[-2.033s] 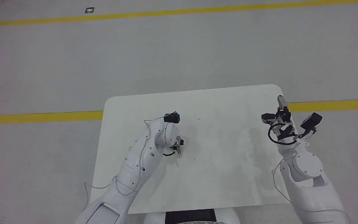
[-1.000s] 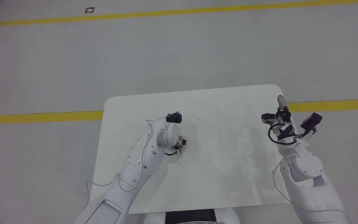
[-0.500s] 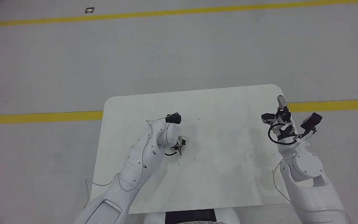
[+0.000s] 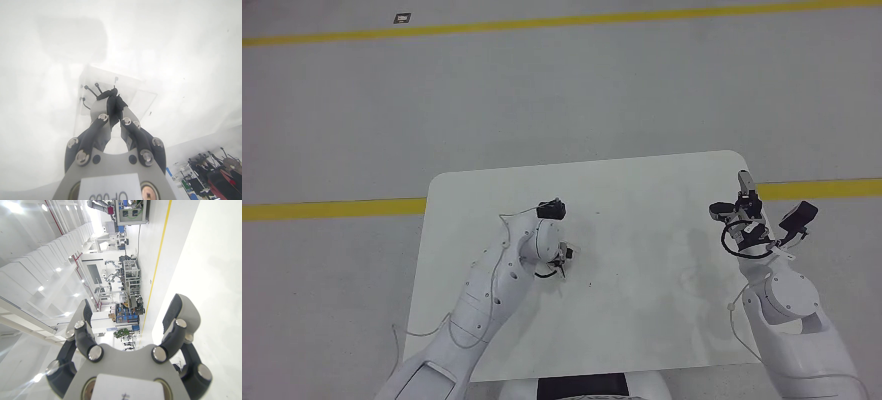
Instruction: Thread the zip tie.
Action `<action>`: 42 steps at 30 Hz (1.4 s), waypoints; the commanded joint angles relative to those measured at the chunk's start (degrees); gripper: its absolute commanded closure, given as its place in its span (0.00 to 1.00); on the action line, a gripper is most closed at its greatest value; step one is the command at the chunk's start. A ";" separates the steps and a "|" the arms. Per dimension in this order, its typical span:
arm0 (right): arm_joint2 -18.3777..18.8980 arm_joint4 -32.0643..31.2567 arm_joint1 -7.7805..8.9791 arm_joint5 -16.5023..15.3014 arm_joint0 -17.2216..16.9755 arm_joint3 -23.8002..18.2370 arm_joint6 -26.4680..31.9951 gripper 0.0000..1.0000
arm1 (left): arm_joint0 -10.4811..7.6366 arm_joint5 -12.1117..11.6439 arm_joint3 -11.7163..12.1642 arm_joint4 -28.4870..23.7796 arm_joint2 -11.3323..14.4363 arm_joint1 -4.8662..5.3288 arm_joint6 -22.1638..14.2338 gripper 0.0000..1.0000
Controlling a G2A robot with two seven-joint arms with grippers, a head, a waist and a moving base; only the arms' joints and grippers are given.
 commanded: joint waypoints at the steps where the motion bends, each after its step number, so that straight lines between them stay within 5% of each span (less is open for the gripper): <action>1: 0.00 0.00 0.00 0.00 0.00 0.00 0.00 0.00 | 0.83 0.00 -2.18 0.71 -0.38 0.21 -0.87 1.00; 19: 0.00 0.00 0.00 0.00 0.00 0.00 0.00 0.00 | 8.29 0.00 -18.35 5.04 -4.48 2.36 -4.19 1.00; 25: 0.00 0.00 0.00 0.00 0.00 0.00 0.00 0.00 | 10.93 -2.52 -23.08 -0.69 -7.83 3.59 -4.19 1.00; 34: 0.00 0.00 0.00 0.00 0.00 0.00 0.00 0.00 | 13.04 -9.39 -25.08 -12.51 -12.28 5.71 -4.19 1.00; 42: 0.00 0.00 0.00 0.00 0.00 0.00 0.00 0.00 | 13.04 -9.39 -25.08 -12.51 -12.28 5.71 -4.19 1.00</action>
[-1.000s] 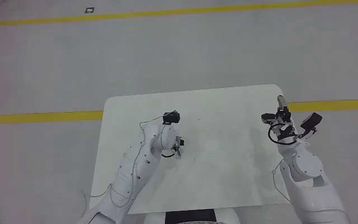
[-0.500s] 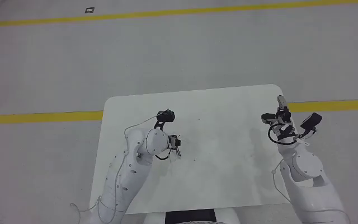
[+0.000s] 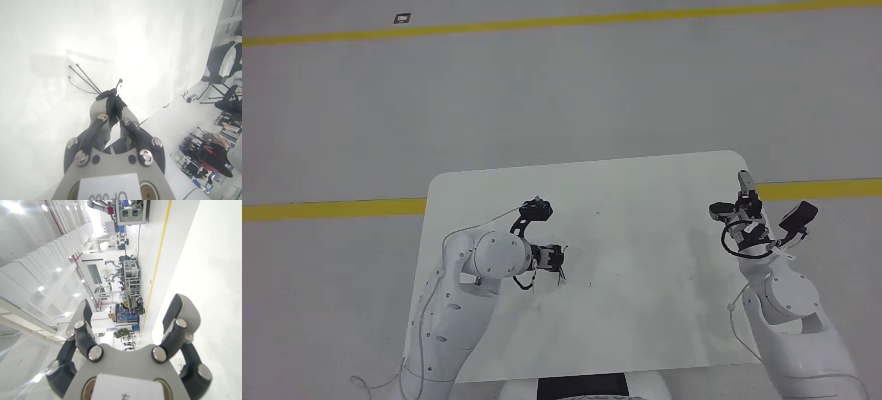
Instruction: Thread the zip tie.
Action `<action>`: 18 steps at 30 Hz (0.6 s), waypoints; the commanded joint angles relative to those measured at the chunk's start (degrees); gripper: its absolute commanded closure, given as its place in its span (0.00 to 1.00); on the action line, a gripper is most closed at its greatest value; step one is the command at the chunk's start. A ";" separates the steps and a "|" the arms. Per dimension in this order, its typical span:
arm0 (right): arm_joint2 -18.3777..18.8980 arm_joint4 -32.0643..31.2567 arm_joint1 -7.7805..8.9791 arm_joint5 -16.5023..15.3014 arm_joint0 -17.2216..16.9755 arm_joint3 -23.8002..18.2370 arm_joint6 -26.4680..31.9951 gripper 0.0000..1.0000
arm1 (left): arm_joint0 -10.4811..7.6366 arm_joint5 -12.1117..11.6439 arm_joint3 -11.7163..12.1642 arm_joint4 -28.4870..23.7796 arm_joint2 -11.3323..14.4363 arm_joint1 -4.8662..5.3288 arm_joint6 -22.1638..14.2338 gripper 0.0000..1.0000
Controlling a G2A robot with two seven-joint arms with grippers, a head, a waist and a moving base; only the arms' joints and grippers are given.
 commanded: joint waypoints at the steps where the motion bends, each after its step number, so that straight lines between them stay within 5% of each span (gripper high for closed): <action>1: 0.00 0.00 0.00 0.00 0.00 0.00 0.00 0.00 | 0.00 0.00 0.00 -0.02 0.00 0.00 0.00 1.00; 6: 0.00 0.00 0.00 0.00 0.00 0.00 0.00 0.00 | 0.66 -1.17 0.54 -3.73 -0.74 0.09 2.40 1.00; 12: 0.00 0.00 0.00 0.00 0.00 0.00 0.00 0.00 | 0.54 -10.47 2.35 -16.85 -6.45 1.27 1.42 1.00; 18: 0.00 0.00 0.00 0.00 0.00 0.00 0.00 0.00 | 0.15 -21.23 7.77 -28.35 -9.51 2.88 0.00 1.00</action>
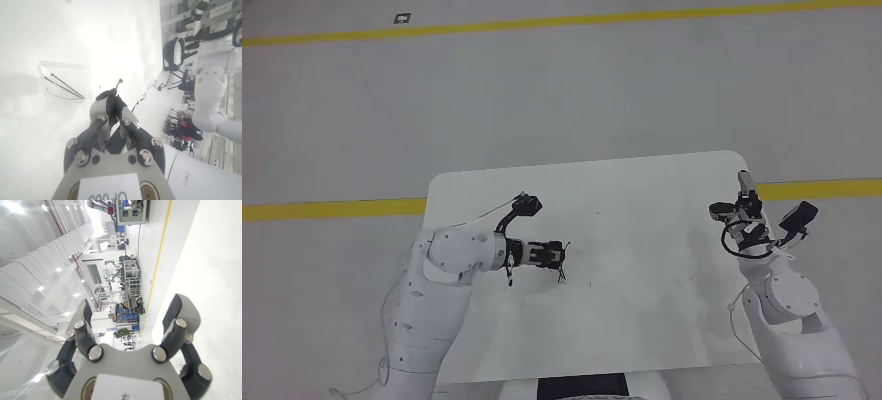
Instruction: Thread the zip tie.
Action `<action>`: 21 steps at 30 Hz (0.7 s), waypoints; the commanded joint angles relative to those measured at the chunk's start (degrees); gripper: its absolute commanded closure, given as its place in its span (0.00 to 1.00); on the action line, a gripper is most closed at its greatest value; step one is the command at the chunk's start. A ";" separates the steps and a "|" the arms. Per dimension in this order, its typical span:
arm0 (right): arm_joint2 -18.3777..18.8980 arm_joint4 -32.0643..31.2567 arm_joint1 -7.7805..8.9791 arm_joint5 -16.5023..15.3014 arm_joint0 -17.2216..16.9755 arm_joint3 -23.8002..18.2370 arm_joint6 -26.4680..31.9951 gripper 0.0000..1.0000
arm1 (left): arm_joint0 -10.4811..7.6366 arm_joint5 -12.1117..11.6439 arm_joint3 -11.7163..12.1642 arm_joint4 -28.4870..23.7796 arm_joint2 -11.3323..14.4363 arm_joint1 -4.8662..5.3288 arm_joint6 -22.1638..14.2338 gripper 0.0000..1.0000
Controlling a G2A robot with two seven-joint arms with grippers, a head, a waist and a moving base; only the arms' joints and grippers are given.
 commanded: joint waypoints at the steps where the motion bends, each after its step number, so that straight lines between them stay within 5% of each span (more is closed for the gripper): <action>1: 0.00 0.00 0.00 0.00 0.00 0.00 0.00 0.00 | -0.08 -3.54 1.55 -3.96 -0.16 0.66 0.05 1.00; 8: 0.00 0.00 0.00 0.00 0.00 0.00 0.00 0.00 | -0.65 -10.12 4.98 -12.19 1.27 3.71 0.05 1.00; 21: 0.00 0.00 0.00 0.00 0.00 0.00 0.00 0.00 | -0.32 -9.85 5.33 -12.33 1.79 3.93 2.14 1.00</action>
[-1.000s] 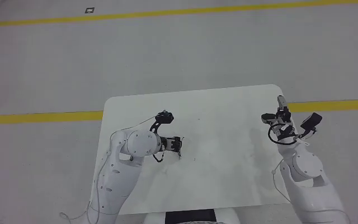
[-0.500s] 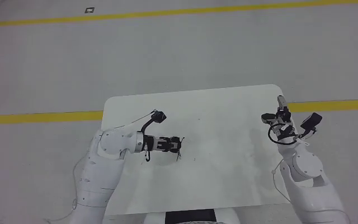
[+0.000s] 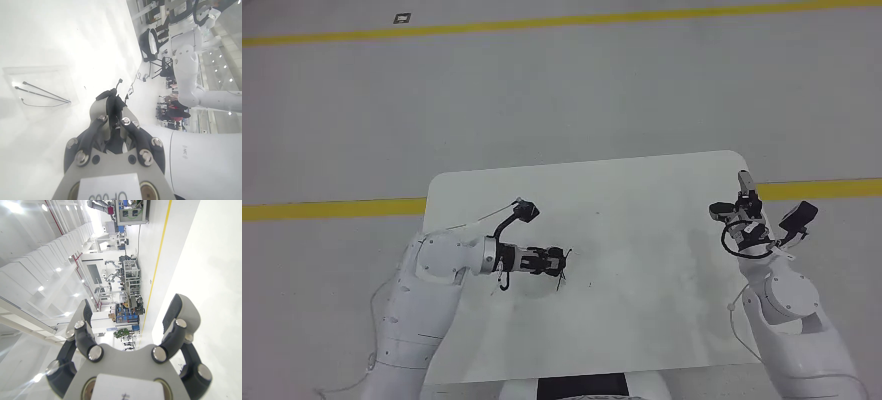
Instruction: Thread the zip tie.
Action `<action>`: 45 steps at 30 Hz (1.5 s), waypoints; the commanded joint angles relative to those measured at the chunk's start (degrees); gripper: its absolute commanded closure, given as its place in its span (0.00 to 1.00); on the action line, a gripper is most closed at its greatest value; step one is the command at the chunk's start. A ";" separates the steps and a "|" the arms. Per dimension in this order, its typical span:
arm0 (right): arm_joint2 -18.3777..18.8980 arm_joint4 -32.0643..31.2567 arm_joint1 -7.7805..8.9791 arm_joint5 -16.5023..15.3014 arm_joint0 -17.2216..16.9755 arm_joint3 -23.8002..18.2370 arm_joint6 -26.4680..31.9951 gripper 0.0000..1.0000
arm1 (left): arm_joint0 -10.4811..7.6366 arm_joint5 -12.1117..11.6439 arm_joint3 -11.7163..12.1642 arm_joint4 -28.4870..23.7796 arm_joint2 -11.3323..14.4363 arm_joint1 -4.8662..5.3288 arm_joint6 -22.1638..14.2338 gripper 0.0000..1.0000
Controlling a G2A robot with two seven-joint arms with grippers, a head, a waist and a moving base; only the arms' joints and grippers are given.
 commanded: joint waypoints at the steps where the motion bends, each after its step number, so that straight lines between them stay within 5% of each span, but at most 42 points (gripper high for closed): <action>1: 0.00 0.00 0.00 0.00 0.00 0.00 0.00 0.00 | 0.10 -0.09 0.08 -0.54 -0.06 0.38 0.72 1.00; 7: 0.00 0.00 0.00 0.00 0.00 0.00 0.00 0.00 | 0.67 -0.35 -0.01 -6.59 -2.25 1.60 -1.07 1.00; 11: 0.00 0.00 0.00 0.00 0.00 0.00 0.00 0.00 | 1.54 -0.35 -3.01 -3.09 -3.38 2.57 0.92 1.00; 20: 0.00 0.00 0.00 0.00 0.00 0.00 0.00 0.00 | 4.29 -0.35 -13.05 11.45 -4.40 4.73 13.23 1.00; 31: 0.00 0.00 0.00 0.00 0.00 0.00 0.00 0.00 | 4.29 -0.35 -13.05 11.45 -4.40 4.73 13.23 1.00; 38: 0.00 0.00 0.00 0.00 0.00 0.00 0.00 0.00 | 3.19 -0.35 -19.63 23.55 -4.04 6.43 28.41 1.00; 45: 0.00 0.00 0.00 0.00 0.00 0.00 0.00 0.00 | 2.74 -0.35 -21.67 35.48 -0.58 10.63 44.51 1.00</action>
